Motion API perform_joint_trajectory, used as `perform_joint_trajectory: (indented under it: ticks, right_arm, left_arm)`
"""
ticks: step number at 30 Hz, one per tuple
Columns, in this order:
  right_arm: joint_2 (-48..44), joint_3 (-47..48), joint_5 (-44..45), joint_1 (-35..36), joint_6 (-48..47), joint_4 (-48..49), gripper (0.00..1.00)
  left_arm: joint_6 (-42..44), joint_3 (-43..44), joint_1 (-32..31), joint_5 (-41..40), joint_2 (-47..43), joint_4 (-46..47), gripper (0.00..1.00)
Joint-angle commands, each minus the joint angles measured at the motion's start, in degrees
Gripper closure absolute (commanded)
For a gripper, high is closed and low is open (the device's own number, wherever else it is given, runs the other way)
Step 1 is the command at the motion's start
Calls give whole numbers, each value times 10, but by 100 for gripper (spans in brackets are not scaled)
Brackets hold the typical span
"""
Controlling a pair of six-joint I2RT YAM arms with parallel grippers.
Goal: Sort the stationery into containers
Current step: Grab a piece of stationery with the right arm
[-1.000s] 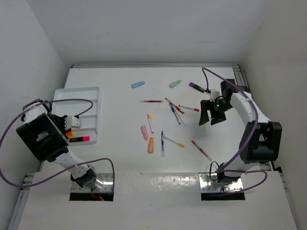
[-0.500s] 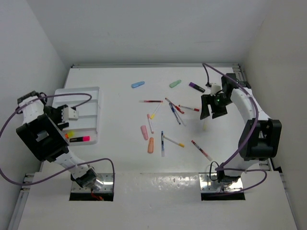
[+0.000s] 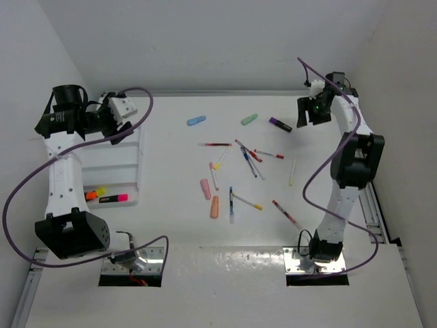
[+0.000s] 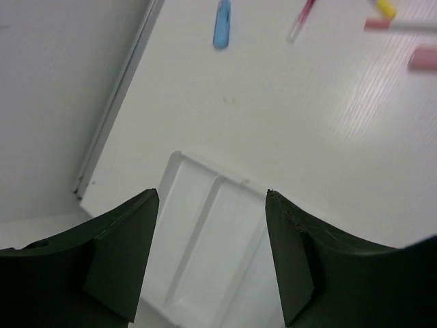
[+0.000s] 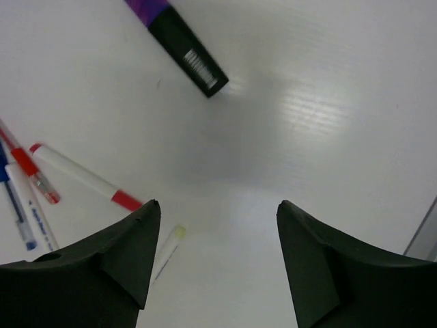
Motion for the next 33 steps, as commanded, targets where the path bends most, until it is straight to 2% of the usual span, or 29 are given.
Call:
perform_joint_trajectory:
  ticks: [1, 5, 6, 10, 20, 21, 26, 31, 33]
  right_arm:
    - [89, 98, -6, 5, -27, 36, 31]
    - [176, 184, -31, 5, -60, 42, 25]
    - [185, 186, -37, 8, -66, 60, 19]
    - [209, 159, -41, 17, -92, 112, 11]
    - [267, 193, -63, 35, -106, 126, 12]
    - [271, 195, -63, 39, -110, 126, 14]
    - [300, 230, -43, 55, -143, 107, 40]
    - [293, 218, -50, 60, -161, 89, 61]
    - [292, 215, -50, 60, -170, 54, 68]
  left_arm:
    - [-243, -34, -23, 83, -23, 126, 30]
    - [-349, -51, -50, 128, -21, 174, 30]
    - [-376, -56, -60, 129, -24, 193, 30]
    - [-395, -97, -89, 93, -40, 235, 30]
    - [-415, -154, -135, 35, -51, 275, 30]
    - [-417, -158, -137, 34, -51, 277, 30]
    - [-415, -157, -145, 18, -51, 277, 30]
    - [-411, -157, -148, 11, -51, 269, 30]
    - [-411, -158, -154, 11, -55, 270, 31]
